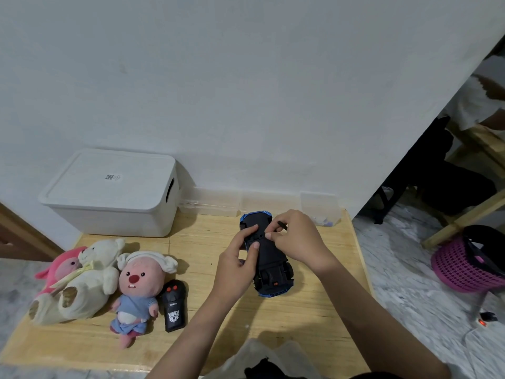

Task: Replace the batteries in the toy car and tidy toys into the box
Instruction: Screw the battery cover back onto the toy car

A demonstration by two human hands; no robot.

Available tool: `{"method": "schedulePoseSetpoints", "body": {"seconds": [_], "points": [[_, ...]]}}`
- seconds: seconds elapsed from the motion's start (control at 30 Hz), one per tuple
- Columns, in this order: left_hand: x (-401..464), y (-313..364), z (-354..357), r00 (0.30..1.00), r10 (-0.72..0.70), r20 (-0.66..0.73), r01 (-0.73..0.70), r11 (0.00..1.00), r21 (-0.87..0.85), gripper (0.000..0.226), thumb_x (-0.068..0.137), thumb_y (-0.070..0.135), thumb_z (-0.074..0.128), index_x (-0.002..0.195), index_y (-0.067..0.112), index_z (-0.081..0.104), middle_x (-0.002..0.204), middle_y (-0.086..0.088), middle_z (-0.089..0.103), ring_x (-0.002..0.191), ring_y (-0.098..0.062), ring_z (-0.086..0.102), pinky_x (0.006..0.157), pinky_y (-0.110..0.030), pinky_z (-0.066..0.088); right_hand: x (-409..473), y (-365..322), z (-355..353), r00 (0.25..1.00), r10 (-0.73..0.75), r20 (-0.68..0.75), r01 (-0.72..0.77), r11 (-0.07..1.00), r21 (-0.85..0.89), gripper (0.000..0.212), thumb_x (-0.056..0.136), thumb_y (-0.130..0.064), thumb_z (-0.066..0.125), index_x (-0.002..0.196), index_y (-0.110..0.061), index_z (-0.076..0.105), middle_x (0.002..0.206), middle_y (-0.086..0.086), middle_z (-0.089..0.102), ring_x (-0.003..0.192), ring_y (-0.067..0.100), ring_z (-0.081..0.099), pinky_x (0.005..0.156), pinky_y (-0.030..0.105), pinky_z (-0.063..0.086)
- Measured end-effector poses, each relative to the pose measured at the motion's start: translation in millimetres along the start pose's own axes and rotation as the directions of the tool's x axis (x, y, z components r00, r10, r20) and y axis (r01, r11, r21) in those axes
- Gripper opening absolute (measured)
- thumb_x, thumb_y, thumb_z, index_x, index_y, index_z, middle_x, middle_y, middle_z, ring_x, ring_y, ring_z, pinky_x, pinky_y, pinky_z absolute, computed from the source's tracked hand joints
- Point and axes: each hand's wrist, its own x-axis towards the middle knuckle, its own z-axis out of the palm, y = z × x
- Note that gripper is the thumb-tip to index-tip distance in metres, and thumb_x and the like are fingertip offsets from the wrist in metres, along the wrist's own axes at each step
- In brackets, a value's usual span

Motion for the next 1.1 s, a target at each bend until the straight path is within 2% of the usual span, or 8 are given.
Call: {"method": "schedulePoseSetpoints", "body": {"seconds": [0.1, 0.3, 0.4, 0.5, 0.77, 0.93, 1.0, 1.1], "points": [[-0.9, 1.7, 0.9, 1.0, 0.014, -0.008, -0.014, 1.0, -0.017, 0.032, 0.094, 0.012, 0.054, 0.123, 0.023, 0.058, 0.105, 0.013, 0.064, 0.08, 0.005, 0.062, 0.064, -0.031, 0.058, -1.2, 1.8, 0.2, 0.999, 0.044, -0.015, -0.042, 0.991, 0.129, 0.007, 0.078, -0.014, 0.072, 0.073, -0.019, 0.074, 0.074, -0.004, 0.067, 0.078, 0.014, 0.064, 0.068, 0.027, 0.05], [0.3, -1.4, 1.1, 1.0, 0.002, -0.011, -0.002, 0.999, -0.034, 0.031, 0.094, 0.014, 0.054, 0.122, 0.028, 0.058, 0.104, 0.017, 0.064, 0.076, 0.003, 0.063, 0.065, -0.042, 0.059, -6.1, 2.7, 0.4, 0.999, -0.016, -0.031, 0.019, 0.994, 0.107, 0.005, 0.082, -0.016, 0.07, 0.079, -0.019, 0.073, 0.073, -0.018, 0.057, 0.075, 0.001, 0.056, 0.063, 0.012, 0.043], [1.3, -1.6, 0.9, 0.999, 0.01, -0.032, -0.011, 1.0, -0.026, 0.031, 0.094, 0.014, 0.054, 0.122, 0.029, 0.058, 0.104, 0.013, 0.065, 0.077, 0.001, 0.062, 0.065, -0.04, 0.058, -8.6, 6.4, 3.5, 0.995, -0.08, -0.056, 0.082, 0.996, 0.022, 0.006, 0.084, -0.02, 0.068, 0.083, -0.023, 0.072, 0.081, -0.018, 0.051, 0.081, 0.001, 0.053, 0.069, 0.019, 0.044], [3.9, -3.4, 0.7, 0.999, 0.016, -0.05, -0.017, 1.0, -0.015, 0.032, 0.094, 0.014, 0.055, 0.121, 0.031, 0.058, 0.103, 0.009, 0.065, 0.08, -0.003, 0.062, 0.066, -0.039, 0.058, -10.1, 11.1, 9.8, 0.993, -0.095, -0.068, 0.099, 0.993, 0.059, 0.006, 0.084, -0.021, 0.067, 0.084, -0.026, 0.071, 0.092, -0.008, 0.054, 0.09, 0.007, 0.056, 0.081, 0.028, 0.048], [8.0, -2.5, 2.5, 0.999, 0.022, -0.043, -0.023, 0.999, -0.034, 0.032, 0.094, 0.013, 0.054, 0.122, 0.027, 0.058, 0.107, 0.009, 0.065, 0.08, 0.003, 0.061, 0.066, -0.033, 0.057, -9.9, 14.8, 13.5, 0.983, -0.014, -0.182, 0.049, 0.981, 0.187, 0.008, 0.078, -0.023, 0.074, 0.084, -0.026, 0.071, 0.09, -0.008, 0.052, 0.086, 0.002, 0.053, 0.078, 0.023, 0.044], [8.7, -2.9, 3.1, 0.999, 0.016, -0.031, -0.016, 1.0, -0.018, 0.032, 0.094, 0.013, 0.054, 0.122, 0.03, 0.058, 0.107, 0.012, 0.065, 0.075, 0.004, 0.06, 0.066, -0.037, 0.055, -11.3, 14.5, 14.5, 0.987, -0.04, -0.153, 0.061, 0.99, 0.13, 0.009, 0.078, -0.027, 0.073, 0.087, -0.028, 0.072, 0.092, -0.007, 0.054, 0.088, 0.006, 0.055, 0.079, 0.027, 0.048], [8.7, -4.5, 2.9, 1.0, 0.014, -0.024, -0.014, 1.0, -0.001, 0.032, 0.094, 0.015, 0.054, 0.121, 0.033, 0.057, 0.104, 0.013, 0.065, 0.071, -0.003, 0.061, 0.066, -0.042, 0.055, -11.9, 13.0, 15.4, 0.989, -0.064, -0.135, 0.077, 0.993, 0.092, 0.008, 0.08, -0.029, 0.071, 0.088, -0.028, 0.072, 0.09, -0.01, 0.051, 0.086, 0.005, 0.054, 0.078, 0.027, 0.049], [7.3, -6.0, 1.8, 1.0, 0.016, -0.011, -0.016, 1.0, 0.013, 0.032, 0.094, 0.019, 0.054, 0.121, 0.037, 0.057, 0.101, 0.017, 0.065, 0.074, -0.029, 0.061, 0.064, -0.048, 0.055, -12.2, 10.0, 16.6, 0.988, -0.088, -0.127, 0.093, 0.995, 0.036, 0.007, 0.083, -0.031, 0.067, 0.087, -0.029, 0.072, 0.085, -0.013, 0.047, 0.082, 0.005, 0.053, 0.073, 0.029, 0.05]]}}
